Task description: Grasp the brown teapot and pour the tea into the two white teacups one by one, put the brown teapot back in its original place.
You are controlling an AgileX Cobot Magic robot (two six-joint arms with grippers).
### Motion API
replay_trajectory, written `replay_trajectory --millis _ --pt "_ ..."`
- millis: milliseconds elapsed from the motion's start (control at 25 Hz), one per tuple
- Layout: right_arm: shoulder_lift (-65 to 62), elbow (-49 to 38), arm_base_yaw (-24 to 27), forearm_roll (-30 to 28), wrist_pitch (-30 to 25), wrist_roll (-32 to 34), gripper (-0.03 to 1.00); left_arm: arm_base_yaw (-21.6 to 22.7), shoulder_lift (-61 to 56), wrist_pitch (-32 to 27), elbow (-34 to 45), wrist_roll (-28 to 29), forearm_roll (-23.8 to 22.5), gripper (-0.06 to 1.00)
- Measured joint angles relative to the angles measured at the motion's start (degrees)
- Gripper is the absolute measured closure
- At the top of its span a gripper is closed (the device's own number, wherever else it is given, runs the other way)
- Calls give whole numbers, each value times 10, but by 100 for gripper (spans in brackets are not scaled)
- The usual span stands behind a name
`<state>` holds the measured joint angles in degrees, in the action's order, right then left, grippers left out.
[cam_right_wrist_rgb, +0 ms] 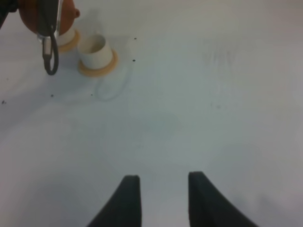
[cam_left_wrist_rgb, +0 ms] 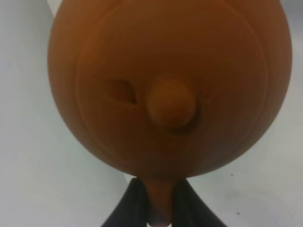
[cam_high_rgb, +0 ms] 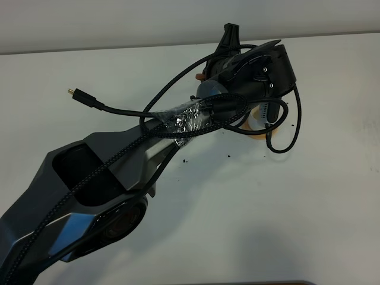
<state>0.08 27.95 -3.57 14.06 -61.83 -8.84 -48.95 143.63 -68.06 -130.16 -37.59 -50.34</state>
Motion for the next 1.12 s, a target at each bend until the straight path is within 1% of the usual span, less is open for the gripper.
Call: replay_trajectory --millis 400,640,880,1120 --pt "0 0 0 0 0 0 73 0 0 0 0 -24 -9 83" --pt "0 0 0 0 0 0 73 -11 0 3 0 -43 -24 83" --pt "0 0 0 0 0 0 73 -13 1 3 0 -61 -27 83" --pt "0 0 0 0 0 0 73 -13 9 3 0 -68 -33 83"
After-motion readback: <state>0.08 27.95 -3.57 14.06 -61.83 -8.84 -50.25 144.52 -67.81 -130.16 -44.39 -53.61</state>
